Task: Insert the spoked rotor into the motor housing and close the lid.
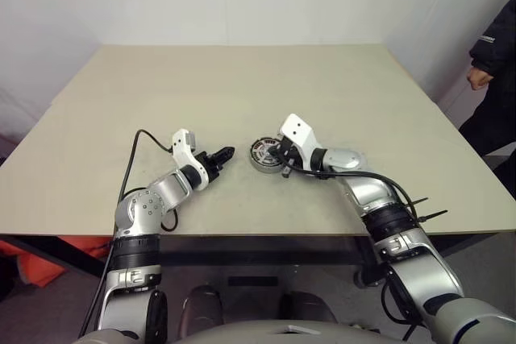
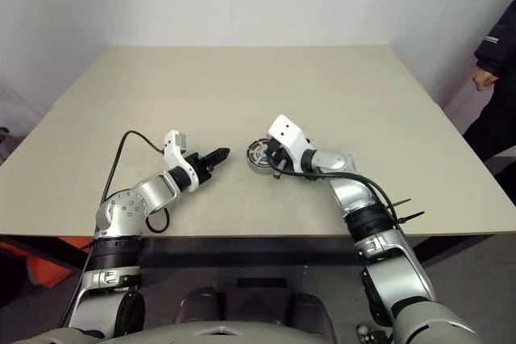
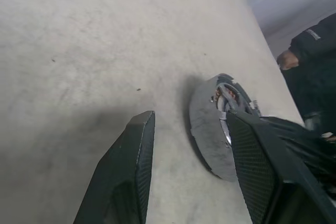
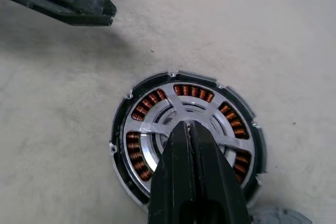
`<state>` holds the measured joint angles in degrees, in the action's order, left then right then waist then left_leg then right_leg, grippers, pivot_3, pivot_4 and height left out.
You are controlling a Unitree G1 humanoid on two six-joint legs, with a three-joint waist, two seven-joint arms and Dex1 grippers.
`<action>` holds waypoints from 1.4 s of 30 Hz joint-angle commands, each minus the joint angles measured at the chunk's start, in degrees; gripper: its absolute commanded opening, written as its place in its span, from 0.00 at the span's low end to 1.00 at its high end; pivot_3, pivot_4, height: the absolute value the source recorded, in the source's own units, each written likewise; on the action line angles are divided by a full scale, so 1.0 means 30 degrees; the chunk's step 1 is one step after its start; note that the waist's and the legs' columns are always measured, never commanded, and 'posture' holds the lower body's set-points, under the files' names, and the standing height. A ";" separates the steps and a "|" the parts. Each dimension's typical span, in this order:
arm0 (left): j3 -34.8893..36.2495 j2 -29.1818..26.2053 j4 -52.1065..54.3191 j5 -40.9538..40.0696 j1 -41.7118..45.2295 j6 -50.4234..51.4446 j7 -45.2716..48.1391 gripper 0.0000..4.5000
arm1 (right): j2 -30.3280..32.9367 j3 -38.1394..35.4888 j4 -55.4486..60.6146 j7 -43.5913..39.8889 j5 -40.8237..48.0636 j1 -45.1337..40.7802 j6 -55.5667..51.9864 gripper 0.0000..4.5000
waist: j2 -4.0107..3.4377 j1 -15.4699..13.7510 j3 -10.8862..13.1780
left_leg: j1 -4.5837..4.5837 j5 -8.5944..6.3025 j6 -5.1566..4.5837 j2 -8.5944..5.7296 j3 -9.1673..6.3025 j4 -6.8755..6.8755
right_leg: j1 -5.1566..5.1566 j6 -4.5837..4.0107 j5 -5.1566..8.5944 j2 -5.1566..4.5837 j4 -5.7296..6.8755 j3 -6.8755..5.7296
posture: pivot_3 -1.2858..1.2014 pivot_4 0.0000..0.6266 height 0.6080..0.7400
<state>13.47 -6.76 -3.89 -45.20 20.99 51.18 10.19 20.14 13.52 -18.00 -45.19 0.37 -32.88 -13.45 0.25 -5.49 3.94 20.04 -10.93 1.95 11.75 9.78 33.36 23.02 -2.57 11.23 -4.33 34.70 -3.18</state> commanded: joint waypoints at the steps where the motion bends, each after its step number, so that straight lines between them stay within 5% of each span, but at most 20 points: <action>1: -0.1347 -0.0483 0.0971 0.1586 -0.0267 -0.1367 0.0935 0.51 | 0.0304 -0.1474 0.2371 0.0126 0.1253 0.0168 -0.1303 0.00 | 0.0000 -0.0002 0.0000 | 0.0003 0.0000 -0.0001 0.0001 0.0000 -0.0006 | 0.0004 -0.0001 -0.0001 0.0002 -0.0003 0.0000 | 0.52 0.00 1.00; 12: -0.7057 -0.3268 0.0717 0.9037 -0.0489 -0.8329 0.4649 0.51 | -0.0121 -0.6864 0.9296 0.2425 0.7719 0.4507 -1.3004 0.00 | -0.0012 -0.0033 -0.0005 | -0.0007 0.0003 0.0004 -0.0003 -0.0011 -0.0027 | 0.0008 0.0125 0.0074 0.0004 -0.0010 0.0006 | 0.52 0.00 1.00; 15: -0.8012 -0.3617 0.0267 1.0298 0.0077 -1.0015 0.5804 0.52 | -0.0356 -0.8395 1.0246 0.3037 0.9616 0.4723 -1.5256 0.12 | -0.0017 -0.0030 -0.0008 | -0.0029 0.0024 0.0039 -0.0001 -0.0010 -0.0034 | 0.0005 0.0135 0.0076 0.0005 -0.0002 0.0009 | 0.52 0.00 1.00; 23: -0.8604 -0.3361 -0.1229 1.1632 0.0866 -1.1654 0.7357 0.52 | -0.1570 -1.1605 1.0836 0.5144 1.3532 0.5102 -2.0629 0.74 | -0.0106 -0.0044 -0.0064 | -0.0055 0.0048 0.0079 -0.0004 -0.0010 -0.0052 | -0.0012 0.0137 0.0076 0.0004 0.0000 0.0010 | 0.52 0.00 1.00; 33: -0.8594 -0.3307 -0.1159 1.2465 0.0533 -1.2299 0.7965 0.52 | -0.3822 -1.6301 0.6674 0.9321 1.3741 0.3349 -2.4136 0.74 | -0.0133 -0.0063 -0.0080 | -0.0035 0.0119 0.0202 -0.0011 -0.0009 -0.0077 | 0.0023 0.0134 0.0076 -0.0003 0.0007 0.0011 | 0.52 0.00 1.00; 42: -0.8616 -0.3479 -0.0981 1.2906 0.0234 -1.2396 0.8129 0.52 | -0.4850 -1.7237 0.5240 1.0636 1.3555 0.2561 -2.2818 0.74 | -0.0168 -0.0047 -0.0102 | -0.0066 0.0163 0.0277 -0.0007 -0.0009 -0.0098 | 0.0018 0.0138 0.0078 -0.0002 0.0010 0.0011 | 0.52 0.00 1.00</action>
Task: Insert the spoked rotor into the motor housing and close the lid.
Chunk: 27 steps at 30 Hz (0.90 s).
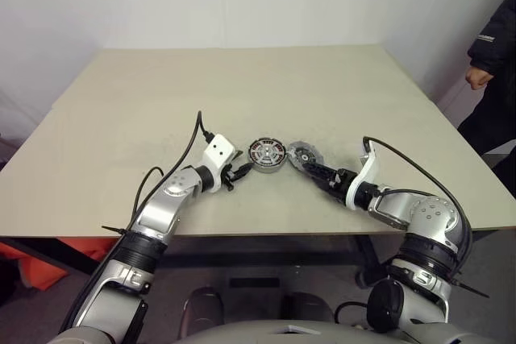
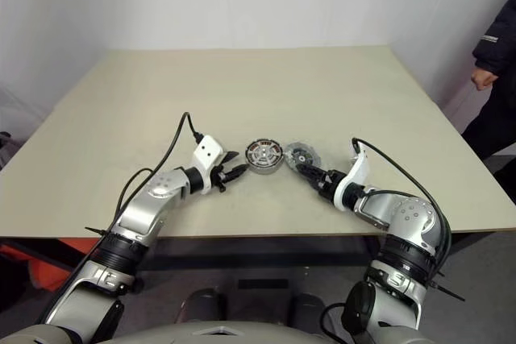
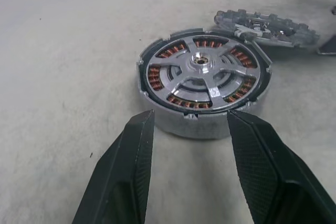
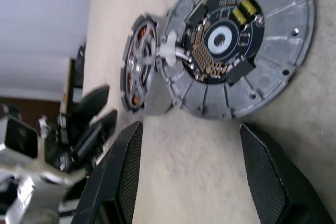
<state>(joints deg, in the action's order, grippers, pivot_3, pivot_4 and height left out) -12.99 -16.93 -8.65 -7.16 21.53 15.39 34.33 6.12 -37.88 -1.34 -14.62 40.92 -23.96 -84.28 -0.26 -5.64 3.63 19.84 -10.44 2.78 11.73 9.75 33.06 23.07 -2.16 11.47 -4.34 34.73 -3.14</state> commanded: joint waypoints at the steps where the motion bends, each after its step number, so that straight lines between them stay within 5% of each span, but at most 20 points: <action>1: 0.0169 -0.0081 0.0655 0.0273 0.0010 -0.0460 0.0091 0.52 | -0.0259 0.0012 -0.0434 0.0441 0.0039 -0.0442 0.1151 0.74 | -0.0001 0.0002 -0.0001 | -0.0004 0.0005 0.0008 0.0001 0.0001 0.0000 | -0.0001 0.0001 0.0000 0.0000 0.0000 0.0000 | 0.52 0.00 1.00; 27: 0.0319 -0.0223 0.1455 0.0882 -0.1013 -0.0071 -0.0130 0.52 | -0.0510 0.4535 -0.1582 -0.1704 0.0925 -0.2433 0.7655 0.74 | -0.0009 0.0021 -0.0005 | 0.0076 -0.0005 -0.0010 -0.0003 0.0007 -0.0099 | 0.0090 -0.0158 -0.0050 0.0004 -0.0008 -0.0003 | 0.52 0.00 1.00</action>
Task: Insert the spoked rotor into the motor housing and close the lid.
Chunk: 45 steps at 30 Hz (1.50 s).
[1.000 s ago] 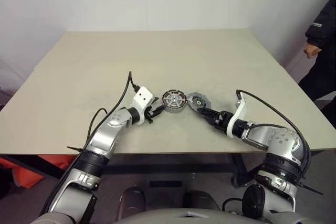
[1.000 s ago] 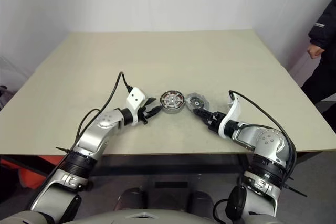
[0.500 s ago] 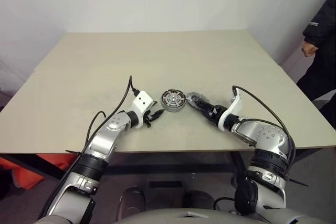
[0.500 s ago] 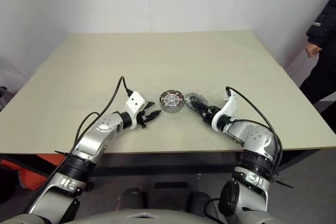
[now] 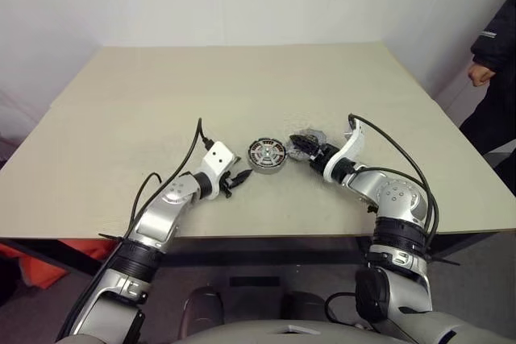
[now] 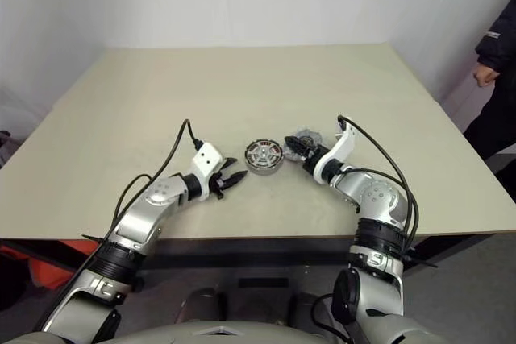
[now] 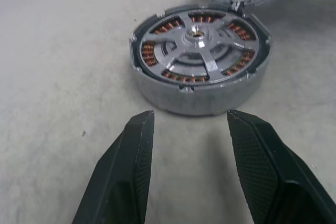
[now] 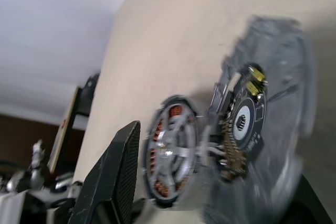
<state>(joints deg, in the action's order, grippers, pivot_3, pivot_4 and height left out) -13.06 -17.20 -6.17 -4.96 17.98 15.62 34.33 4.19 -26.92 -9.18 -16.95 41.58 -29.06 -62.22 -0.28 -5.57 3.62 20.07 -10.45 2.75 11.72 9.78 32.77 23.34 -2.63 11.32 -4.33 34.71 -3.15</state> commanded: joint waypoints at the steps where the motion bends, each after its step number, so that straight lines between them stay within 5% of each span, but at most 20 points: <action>1: 0.0353 -0.0142 0.0602 0.0172 0.0171 -0.0156 -0.0160 0.52 | 0.0238 0.1280 0.1159 -0.1227 0.0649 -0.0755 0.0397 0.74 | -0.0001 -0.0003 0.0000 | -0.0002 0.0001 0.0002 0.0001 0.0000 0.0001 | -0.0001 0.0037 0.0022 0.0000 0.0001 0.0000 | 0.52 0.00 1.00; 22: 0.0943 -0.0206 0.0605 0.0294 -0.0049 -0.0031 -0.0745 0.52 | 0.1470 0.6825 0.1942 -0.4306 -0.1380 -0.0814 0.3771 0.74 | 0.0001 -0.0013 0.0000 | -0.0012 0.0013 0.0019 0.0005 -0.0002 0.0008 | -0.0007 0.0117 0.0065 0.0002 0.0008 -0.0001 | 0.52 0.00 1.00; 35: 0.1993 -0.0492 0.0954 0.0207 -0.0829 0.0064 -0.1172 0.52 | 0.0415 0.9307 -0.0484 -0.5829 -0.4008 -0.2063 0.7776 0.74 | 0.0003 0.0017 0.0002 | -0.0005 0.0007 0.0011 0.0006 -0.0002 0.0015 | -0.0005 0.0114 0.0064 0.0003 0.0007 -0.0001 | 0.52 0.00 1.00; 45: 0.2070 -0.0217 0.1157 0.0206 -0.1133 0.0084 -0.1525 0.52 | 0.3933 1.2848 -0.1551 -0.8614 -0.9348 -0.1290 1.3940 0.74 | 0.0010 0.0051 0.0004 | 0.0003 0.0000 -0.0001 0.0021 -0.0005 0.0039 | -0.0013 0.0115 0.0065 0.0014 0.0013 -0.0004 | 0.52 0.00 1.00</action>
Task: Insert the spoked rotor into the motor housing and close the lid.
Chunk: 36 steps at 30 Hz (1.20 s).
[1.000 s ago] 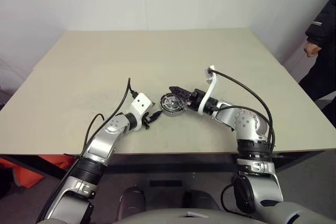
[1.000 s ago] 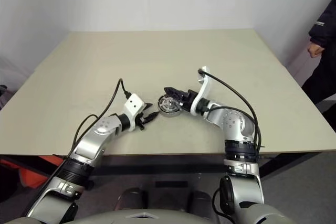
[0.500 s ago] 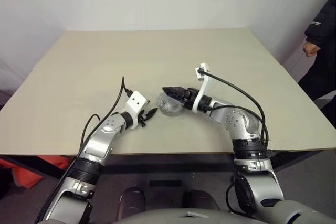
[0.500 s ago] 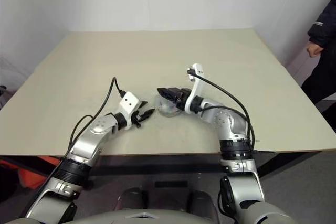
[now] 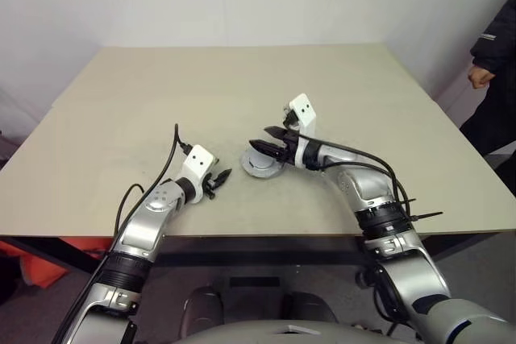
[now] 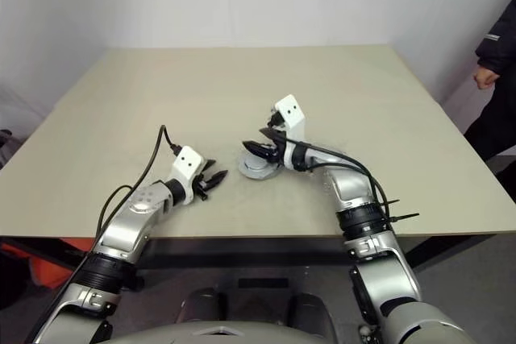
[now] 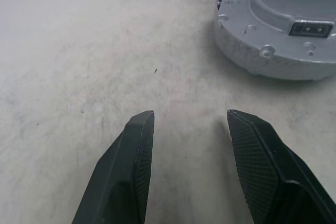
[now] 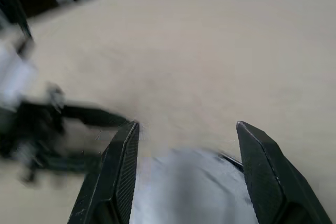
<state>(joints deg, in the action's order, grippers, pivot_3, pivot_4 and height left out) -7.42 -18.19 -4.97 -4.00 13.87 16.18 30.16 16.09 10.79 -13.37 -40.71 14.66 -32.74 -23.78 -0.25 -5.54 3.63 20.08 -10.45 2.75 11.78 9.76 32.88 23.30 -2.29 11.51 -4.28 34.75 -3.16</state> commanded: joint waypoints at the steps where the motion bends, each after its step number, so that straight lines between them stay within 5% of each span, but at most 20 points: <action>1: 0.0168 0.0151 0.0707 -0.0139 0.0280 -0.0105 -0.0093 0.52 | -0.0036 0.0329 -0.0272 -0.0948 -0.0426 0.0040 0.1273 0.77 | 0.0001 0.0067 0.0000 | -0.0003 -0.0001 -0.0002 0.0001 0.0001 0.0000 | 0.0001 0.0000 0.0000 0.0002 0.0000 0.0001 | 0.52 0.00 1.00; 5: 0.0173 0.0190 0.0631 -0.0148 0.0355 -0.0098 -0.0001 0.52 | -0.0245 0.0569 -0.0232 -0.1376 -0.0827 0.0466 0.1743 1.00 | 0.0000 0.0042 0.0000 | 0.0000 -0.0047 -0.0081 -0.0001 0.0001 0.0013 | 0.0001 -0.0006 -0.0003 0.0001 0.0000 0.0001 | 0.52 0.00 1.00; 24: 0.0274 -0.0015 0.0761 -0.0051 0.0292 0.0098 -0.0047 0.52 | -0.1154 0.0594 -0.3349 -0.0006 -0.3256 0.0352 0.4726 1.00 | 0.0001 0.0054 -0.0001 | -0.0009 -0.0073 -0.0124 -0.0001 0.0001 0.0041 | -0.0016 -0.0113 -0.0067 -0.0002 0.0004 0.0001 | 0.52 0.00 1.00; 29: 0.0320 -0.0046 0.0616 -0.0044 0.0343 0.0066 -0.0082 0.52 | -0.1179 0.0384 -0.3628 0.0155 -0.3365 0.0177 0.5029 0.72 | 0.0002 0.0055 -0.0001 | -0.0016 -0.0072 -0.0124 -0.0001 0.0002 0.0044 | -0.0021 -0.0108 -0.0064 -0.0002 0.0007 0.0001 | 0.52 0.00 1.00; 36: 0.0287 -0.0034 0.0497 -0.0025 0.0420 0.0039 -0.0148 0.52 | -0.1103 0.0154 -0.3855 0.0377 -0.3482 -0.0076 0.5120 0.70 | 0.0002 0.0061 -0.0002 | -0.0020 -0.0071 -0.0124 0.0000 0.0001 0.0058 | -0.0031 -0.0092 -0.0055 -0.0003 0.0009 0.0001 | 0.52 0.00 1.00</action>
<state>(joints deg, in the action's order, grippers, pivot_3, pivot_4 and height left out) -7.34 -18.01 -4.88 -3.99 13.90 16.74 29.78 12.47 12.60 -24.52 -40.82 4.89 -31.29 -9.11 -0.25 -5.35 3.63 20.01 -10.66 2.38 11.78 9.76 33.07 23.20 -2.49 11.39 -4.29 34.78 -3.16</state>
